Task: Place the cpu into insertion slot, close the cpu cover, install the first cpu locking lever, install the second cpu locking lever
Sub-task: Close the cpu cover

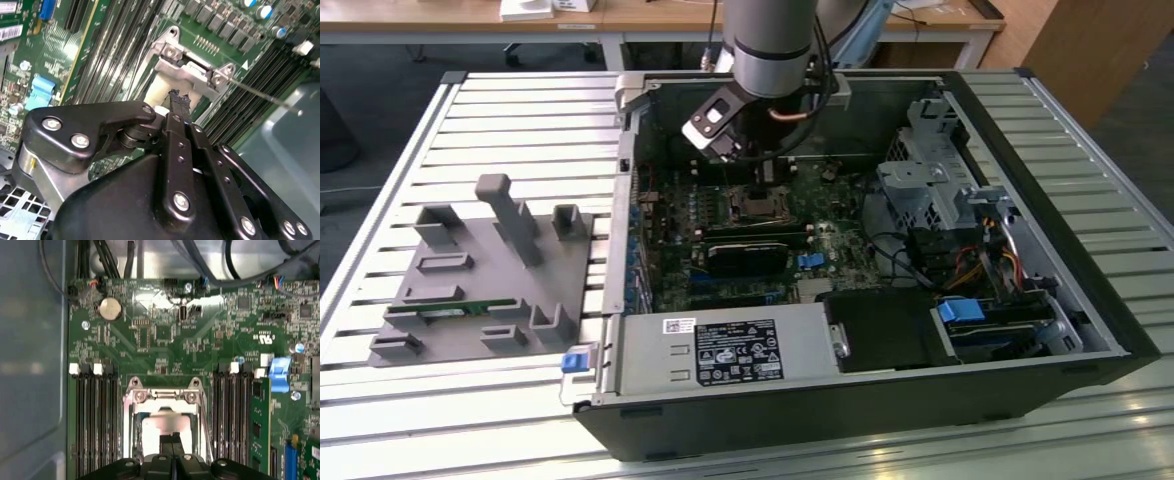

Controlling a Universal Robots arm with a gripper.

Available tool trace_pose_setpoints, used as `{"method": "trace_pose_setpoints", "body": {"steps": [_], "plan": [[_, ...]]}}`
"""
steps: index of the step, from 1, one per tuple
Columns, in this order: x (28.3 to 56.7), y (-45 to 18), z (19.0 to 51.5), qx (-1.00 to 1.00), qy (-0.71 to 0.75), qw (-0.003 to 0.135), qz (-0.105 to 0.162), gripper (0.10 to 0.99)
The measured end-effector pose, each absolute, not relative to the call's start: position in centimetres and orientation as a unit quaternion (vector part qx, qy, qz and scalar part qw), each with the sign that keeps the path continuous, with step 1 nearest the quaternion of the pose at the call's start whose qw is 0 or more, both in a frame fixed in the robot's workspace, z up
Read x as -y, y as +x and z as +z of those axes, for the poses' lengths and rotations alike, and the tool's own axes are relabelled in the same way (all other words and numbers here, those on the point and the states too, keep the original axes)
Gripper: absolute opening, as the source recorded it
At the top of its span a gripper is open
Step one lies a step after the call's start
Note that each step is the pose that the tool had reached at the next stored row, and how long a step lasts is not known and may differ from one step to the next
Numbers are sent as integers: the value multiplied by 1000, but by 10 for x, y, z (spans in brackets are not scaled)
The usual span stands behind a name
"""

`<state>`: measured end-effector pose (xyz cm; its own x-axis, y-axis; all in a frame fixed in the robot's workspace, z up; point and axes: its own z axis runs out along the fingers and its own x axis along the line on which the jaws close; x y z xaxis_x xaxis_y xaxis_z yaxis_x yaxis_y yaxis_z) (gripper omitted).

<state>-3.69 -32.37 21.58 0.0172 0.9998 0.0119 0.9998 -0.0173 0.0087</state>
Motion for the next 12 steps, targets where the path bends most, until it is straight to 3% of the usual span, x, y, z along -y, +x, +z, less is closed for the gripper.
{"method": "trace_pose_setpoints", "body": {"steps": [12], "plan": [[324,-42,210,701,-713,1,-7,106]]}}
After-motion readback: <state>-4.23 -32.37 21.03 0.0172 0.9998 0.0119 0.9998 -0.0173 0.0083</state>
